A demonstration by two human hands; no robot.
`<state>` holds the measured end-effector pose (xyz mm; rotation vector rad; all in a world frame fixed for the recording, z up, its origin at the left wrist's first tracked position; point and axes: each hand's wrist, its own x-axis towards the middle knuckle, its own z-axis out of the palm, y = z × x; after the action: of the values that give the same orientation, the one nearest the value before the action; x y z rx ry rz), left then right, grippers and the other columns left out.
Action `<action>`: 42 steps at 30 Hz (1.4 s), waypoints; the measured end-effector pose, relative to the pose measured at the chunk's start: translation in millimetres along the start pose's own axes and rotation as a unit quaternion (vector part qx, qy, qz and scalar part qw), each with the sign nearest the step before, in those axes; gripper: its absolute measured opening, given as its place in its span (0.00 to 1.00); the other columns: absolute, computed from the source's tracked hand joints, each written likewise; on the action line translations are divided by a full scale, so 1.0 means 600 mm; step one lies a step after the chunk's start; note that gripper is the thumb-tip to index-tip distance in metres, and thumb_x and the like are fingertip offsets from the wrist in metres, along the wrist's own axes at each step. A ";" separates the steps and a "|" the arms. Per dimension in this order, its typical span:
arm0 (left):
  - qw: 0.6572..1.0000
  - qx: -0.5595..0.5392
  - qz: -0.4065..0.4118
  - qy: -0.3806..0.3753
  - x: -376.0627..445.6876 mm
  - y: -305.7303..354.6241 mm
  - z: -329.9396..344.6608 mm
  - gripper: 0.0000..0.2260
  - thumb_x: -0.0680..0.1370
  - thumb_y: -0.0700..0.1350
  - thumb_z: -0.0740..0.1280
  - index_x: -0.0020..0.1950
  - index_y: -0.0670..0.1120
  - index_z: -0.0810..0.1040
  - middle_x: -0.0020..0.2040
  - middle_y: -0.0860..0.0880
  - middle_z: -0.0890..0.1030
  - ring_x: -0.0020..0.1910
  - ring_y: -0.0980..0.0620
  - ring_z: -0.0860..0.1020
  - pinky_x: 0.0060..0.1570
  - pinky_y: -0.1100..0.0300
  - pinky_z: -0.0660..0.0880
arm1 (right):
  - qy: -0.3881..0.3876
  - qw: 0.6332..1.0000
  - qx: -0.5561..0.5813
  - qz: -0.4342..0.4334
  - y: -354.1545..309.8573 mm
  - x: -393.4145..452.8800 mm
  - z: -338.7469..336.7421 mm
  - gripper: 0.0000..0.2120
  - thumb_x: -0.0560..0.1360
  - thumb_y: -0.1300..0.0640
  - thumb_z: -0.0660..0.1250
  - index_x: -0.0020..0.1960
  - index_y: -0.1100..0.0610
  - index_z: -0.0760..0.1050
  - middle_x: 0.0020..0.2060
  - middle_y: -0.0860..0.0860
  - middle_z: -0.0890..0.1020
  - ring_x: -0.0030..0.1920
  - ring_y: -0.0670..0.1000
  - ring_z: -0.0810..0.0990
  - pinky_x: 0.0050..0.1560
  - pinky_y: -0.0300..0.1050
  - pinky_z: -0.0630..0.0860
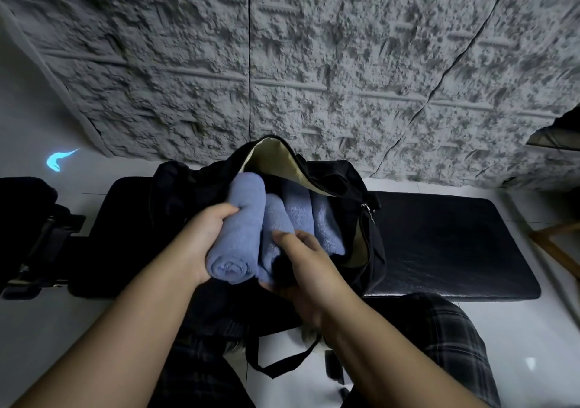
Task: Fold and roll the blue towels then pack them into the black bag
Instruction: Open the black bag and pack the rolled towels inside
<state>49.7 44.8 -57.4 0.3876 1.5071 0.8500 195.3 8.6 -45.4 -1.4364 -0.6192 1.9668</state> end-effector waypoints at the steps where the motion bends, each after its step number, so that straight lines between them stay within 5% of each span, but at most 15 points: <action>1: 1.000 -0.006 0.016 0.010 0.005 0.003 0.001 0.09 0.79 0.46 0.61 0.43 0.42 0.73 0.31 0.47 0.78 0.34 0.49 0.74 0.33 0.56 0.70 | 0.009 1.000 -0.015 -0.005 -0.011 0.009 0.008 0.21 0.75 0.54 0.66 0.66 0.54 0.66 0.54 0.55 0.77 0.42 0.51 0.81 0.36 0.44 0.79; 4: 0.996 -0.039 0.069 0.038 0.025 0.008 0.004 0.10 0.79 0.46 0.61 0.56 0.42 0.73 0.41 0.47 0.77 0.37 0.50 0.76 0.35 0.57 0.72 | 0.042 0.996 -0.080 -0.026 -0.039 0.042 0.024 0.24 0.74 0.54 0.67 0.68 0.53 0.64 0.48 0.54 0.78 0.40 0.53 0.80 0.34 0.44 0.77; 8: 0.991 -0.020 0.099 0.093 0.056 0.013 0.008 0.14 0.80 0.46 0.61 0.63 0.41 0.73 0.58 0.40 0.78 0.53 0.41 0.78 0.44 0.56 0.75 | 0.097 0.976 -0.182 -0.077 -0.046 0.083 0.037 0.29 0.73 0.48 0.67 0.70 0.53 0.63 0.52 0.52 0.79 0.52 0.56 0.80 0.52 0.52 0.77; 12: 0.977 0.095 0.116 0.150 0.100 0.014 0.007 0.14 0.80 0.46 0.59 0.59 0.39 0.76 0.55 0.40 0.79 0.53 0.41 0.77 0.50 0.55 0.72 | 0.127 0.938 -0.293 -0.133 -0.029 0.083 0.046 0.29 0.77 0.44 0.62 0.72 0.55 0.57 0.65 0.54 0.71 0.64 0.55 0.71 0.62 0.45 0.66; 15: 0.955 0.209 0.112 0.176 0.118 0.005 0.001 0.15 0.81 0.46 0.57 0.59 0.36 0.75 0.53 0.38 0.79 0.51 0.41 0.77 0.50 0.57 0.70 | 0.081 0.856 -0.481 -0.173 -0.007 0.059 0.039 0.27 0.78 0.50 0.59 0.73 0.57 0.54 0.70 0.56 0.59 0.63 0.59 0.71 0.52 0.40 0.63; 18: 0.933 0.267 0.142 0.195 0.127 -0.012 -0.003 0.15 0.80 0.45 0.57 0.56 0.35 0.75 0.53 0.36 0.79 0.53 0.38 0.77 0.53 0.53 0.72 | 0.094 0.736 -0.629 -0.232 -0.002 0.053 0.018 0.21 0.77 0.60 0.59 0.69 0.56 0.60 0.63 0.56 0.65 0.51 0.61 0.76 0.42 0.43 0.66; 23: 0.843 0.408 0.255 0.241 0.111 -0.034 -0.002 0.12 0.79 0.44 0.60 0.53 0.35 0.72 0.50 0.34 0.78 0.50 0.36 0.77 0.47 0.50 0.72 | 0.114 0.700 -0.657 -0.254 -0.003 0.066 -0.013 0.14 0.74 0.64 0.59 0.58 0.55 0.68 0.52 0.53 0.72 0.42 0.59 0.77 0.37 0.48 0.73; 26: 0.737 0.570 0.284 0.226 0.076 -0.037 -0.010 0.13 0.80 0.47 0.57 0.56 0.37 0.68 0.48 0.36 0.80 0.46 0.38 0.79 0.41 0.52 0.71 | 0.118 0.692 -0.664 -0.255 0.000 0.073 -0.022 0.16 0.73 0.63 0.59 0.60 0.54 0.69 0.53 0.53 0.74 0.45 0.59 0.78 0.38 0.44 0.69; 28: 0.659 0.672 0.289 0.175 0.052 -0.051 -0.023 0.21 0.79 0.51 0.48 0.66 0.40 0.63 0.52 0.41 0.80 0.53 0.43 0.77 0.53 0.54 0.68 | 0.125 0.676 -0.680 -0.254 0.001 0.071 -0.023 0.16 0.74 0.62 0.59 0.61 0.55 0.70 0.54 0.54 0.73 0.49 0.59 0.77 0.40 0.45 0.69; 30: 0.618 0.725 0.278 0.123 0.031 -0.060 -0.039 0.29 0.77 0.57 0.46 0.75 0.44 0.51 0.60 0.45 0.77 0.63 0.47 0.72 0.68 0.54 0.54 | 0.129 0.620 -0.709 -0.310 0.008 0.064 -0.018 0.17 0.71 0.61 0.62 0.59 0.59 0.71 0.53 0.56 0.74 0.51 0.60 0.75 0.42 0.50 0.73; 32: 0.599 0.753 0.260 0.086 0.022 -0.064 -0.051 0.38 0.75 0.63 0.53 0.77 0.44 0.42 0.67 0.47 0.72 0.69 0.49 0.66 0.70 0.52 0.45 | 0.096 0.599 -0.686 -0.403 0.019 0.057 -0.007 0.17 0.67 0.60 0.63 0.55 0.59 0.75 0.49 0.57 0.76 0.49 0.61 0.75 0.42 0.53 0.76; 35: 0.557 0.781 0.273 0.075 0.021 -0.068 -0.055 0.41 0.74 0.60 0.56 0.76 0.42 0.38 0.69 0.48 0.68 0.69 0.51 0.64 0.69 0.53 0.47 | -0.022 0.592 -0.668 -0.450 0.029 0.051 0.009 0.19 0.72 0.58 0.59 0.63 0.55 0.74 0.58 0.55 0.77 0.59 0.60 0.74 0.55 0.56 0.73; 38: 0.563 0.766 0.290 0.108 0.020 -0.074 -0.056 0.35 0.78 0.52 0.57 0.76 0.41 0.40 0.65 0.49 0.72 0.67 0.51 0.66 0.61 0.57 0.56 | -0.075 0.610 -0.717 -0.327 0.028 0.059 0.008 0.22 0.80 0.54 0.56 0.74 0.49 0.62 0.73 0.50 0.64 0.75 0.55 0.54 0.71 0.64 0.52; 42: 0.610 0.705 0.339 0.124 0.001 -0.074 -0.077 0.28 0.74 0.56 0.67 0.68 0.42 0.65 0.54 0.47 0.80 0.56 0.48 0.76 0.48 0.56 0.58 | -0.089 0.571 -0.767 -0.278 0.016 0.066 0.012 0.21 0.82 0.54 0.52 0.75 0.48 0.60 0.75 0.50 0.59 0.76 0.53 0.47 0.72 0.64 0.50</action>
<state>16.2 2.8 -92.5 2.2015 2.0749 -0.0070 178.1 30.5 -76.2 -1.3553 -2.8757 0.6759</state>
